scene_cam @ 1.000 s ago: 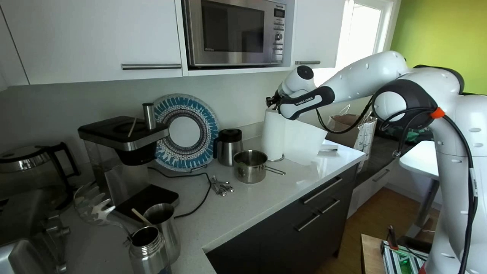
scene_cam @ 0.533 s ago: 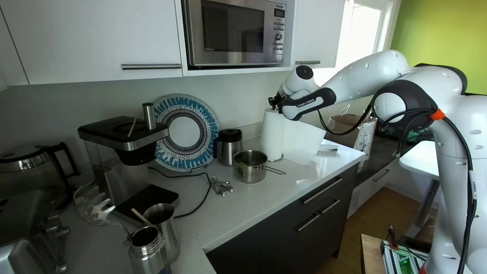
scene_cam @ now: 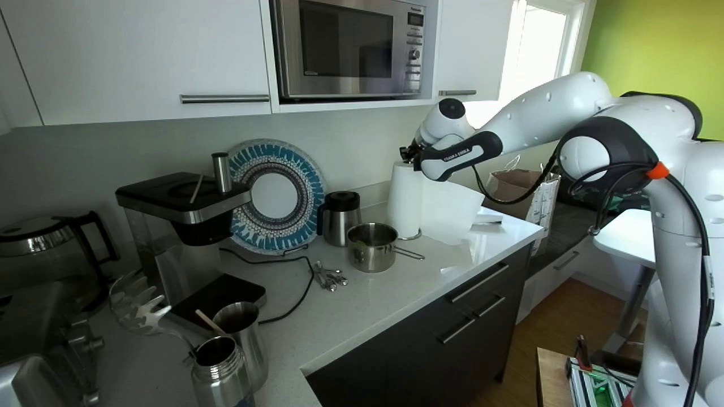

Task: Move the paper towel to the left

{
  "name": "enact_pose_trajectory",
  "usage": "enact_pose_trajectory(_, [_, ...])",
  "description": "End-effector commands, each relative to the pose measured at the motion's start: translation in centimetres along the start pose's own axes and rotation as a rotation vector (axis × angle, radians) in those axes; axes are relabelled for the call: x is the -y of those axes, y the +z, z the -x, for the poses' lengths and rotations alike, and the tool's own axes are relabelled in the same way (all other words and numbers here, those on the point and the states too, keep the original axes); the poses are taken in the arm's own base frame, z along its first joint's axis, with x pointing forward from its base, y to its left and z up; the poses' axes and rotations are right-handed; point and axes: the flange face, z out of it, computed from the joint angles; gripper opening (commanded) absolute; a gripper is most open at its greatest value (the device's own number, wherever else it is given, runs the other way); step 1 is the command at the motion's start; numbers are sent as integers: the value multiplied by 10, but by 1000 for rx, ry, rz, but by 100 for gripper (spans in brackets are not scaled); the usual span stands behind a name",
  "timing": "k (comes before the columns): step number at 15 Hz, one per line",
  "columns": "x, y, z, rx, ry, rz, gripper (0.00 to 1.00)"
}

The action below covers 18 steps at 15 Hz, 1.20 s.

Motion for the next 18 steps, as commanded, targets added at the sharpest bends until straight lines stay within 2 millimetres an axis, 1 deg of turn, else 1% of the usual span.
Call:
enact_pose_trajectory(1, [-3, -3, 6, 2, 9, 2, 2])
enact_pose_trajectory(3, [-4, -4, 4, -3, 5, 2, 0])
enact_pose_trajectory(5, [-3, -7, 4, -5, -4, -1, 3])
enact_pose_trajectory(7, [2, -18, 5, -3, -23, -14, 3])
enact_pose_trajectory(10, [11, -52, 9, -15, -78, -65, 3])
enact_pose_trajectory(11, [14, -64, 15, -4, -105, -87, 3])
enact_pose_trajectory(12, [13, -75, 17, -6, -126, -93, 3])
enact_pose_trajectory(14, [7, -94, 13, -33, -160, -85, 3])
enact_pose_trajectory(16, [-6, -111, -1, -63, -176, -36, 3])
enact_pose_trajectory(17, [-14, -122, -9, -78, -182, 1, 3])
enact_pose_trajectory(18, [-19, -136, -13, -96, -190, 19, 3])
